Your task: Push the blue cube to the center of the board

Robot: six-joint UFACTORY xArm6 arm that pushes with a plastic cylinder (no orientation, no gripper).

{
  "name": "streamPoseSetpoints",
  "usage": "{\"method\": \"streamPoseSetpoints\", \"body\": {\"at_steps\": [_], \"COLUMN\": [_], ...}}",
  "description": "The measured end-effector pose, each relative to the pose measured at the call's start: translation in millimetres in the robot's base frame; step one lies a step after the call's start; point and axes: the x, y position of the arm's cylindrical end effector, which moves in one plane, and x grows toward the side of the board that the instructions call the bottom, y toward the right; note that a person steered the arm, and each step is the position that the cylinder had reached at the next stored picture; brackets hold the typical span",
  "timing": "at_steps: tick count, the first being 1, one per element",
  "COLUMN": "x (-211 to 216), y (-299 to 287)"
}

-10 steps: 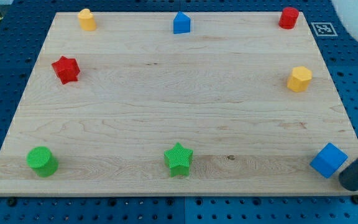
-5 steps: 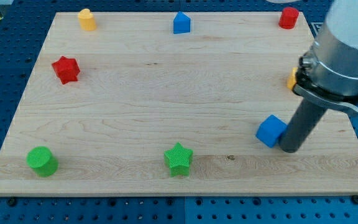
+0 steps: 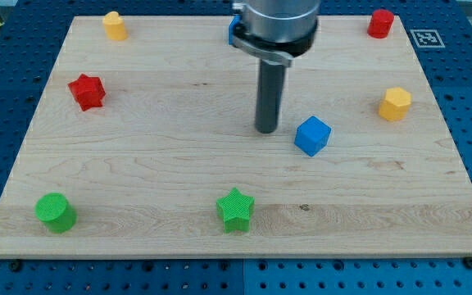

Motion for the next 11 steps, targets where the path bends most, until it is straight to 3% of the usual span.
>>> {"method": "streamPoseSetpoints", "body": {"at_steps": [1, 2, 3, 4, 6, 11], "x": [0.0, 27.9, 62.3, 62.4, 52.4, -2.3], "y": [-16.0, 0.7, 55.9, 110.5, 110.5, 41.0]}}
